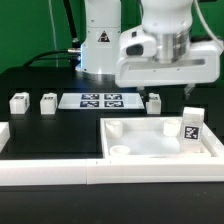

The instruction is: Assemble square table

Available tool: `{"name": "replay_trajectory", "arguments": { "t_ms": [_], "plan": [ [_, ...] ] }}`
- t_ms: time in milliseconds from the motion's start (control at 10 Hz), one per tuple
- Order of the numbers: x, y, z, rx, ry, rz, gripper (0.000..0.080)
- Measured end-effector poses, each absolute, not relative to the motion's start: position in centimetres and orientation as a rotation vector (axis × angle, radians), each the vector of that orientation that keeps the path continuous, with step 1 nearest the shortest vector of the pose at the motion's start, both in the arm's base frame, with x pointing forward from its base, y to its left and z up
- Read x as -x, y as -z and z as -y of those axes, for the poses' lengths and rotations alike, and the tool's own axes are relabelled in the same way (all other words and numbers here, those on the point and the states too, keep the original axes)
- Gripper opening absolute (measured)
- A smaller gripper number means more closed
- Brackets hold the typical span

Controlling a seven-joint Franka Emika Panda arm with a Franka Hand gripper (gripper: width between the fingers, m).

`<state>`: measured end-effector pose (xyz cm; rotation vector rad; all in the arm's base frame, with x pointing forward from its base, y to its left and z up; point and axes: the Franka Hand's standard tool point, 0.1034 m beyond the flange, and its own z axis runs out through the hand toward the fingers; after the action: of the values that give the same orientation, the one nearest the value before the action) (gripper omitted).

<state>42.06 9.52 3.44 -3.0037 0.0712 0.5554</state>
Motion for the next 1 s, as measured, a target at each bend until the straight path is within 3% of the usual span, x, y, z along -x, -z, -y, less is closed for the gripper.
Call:
{"name": "replay_trajectory", "arguments": {
  "t_ms": [500,700,1000],
  "plan": [
    [-40.8,-3.8,-9.9,2.839,-1.101,-0.155,0.0649],
    [-40.1,-2.7,-10.5,2.794,-1.275,-0.212,0.0649],
    [-40.1,-2.4,-10.2,2.766,-1.331,-0.217,0.0649]
  ]
}}
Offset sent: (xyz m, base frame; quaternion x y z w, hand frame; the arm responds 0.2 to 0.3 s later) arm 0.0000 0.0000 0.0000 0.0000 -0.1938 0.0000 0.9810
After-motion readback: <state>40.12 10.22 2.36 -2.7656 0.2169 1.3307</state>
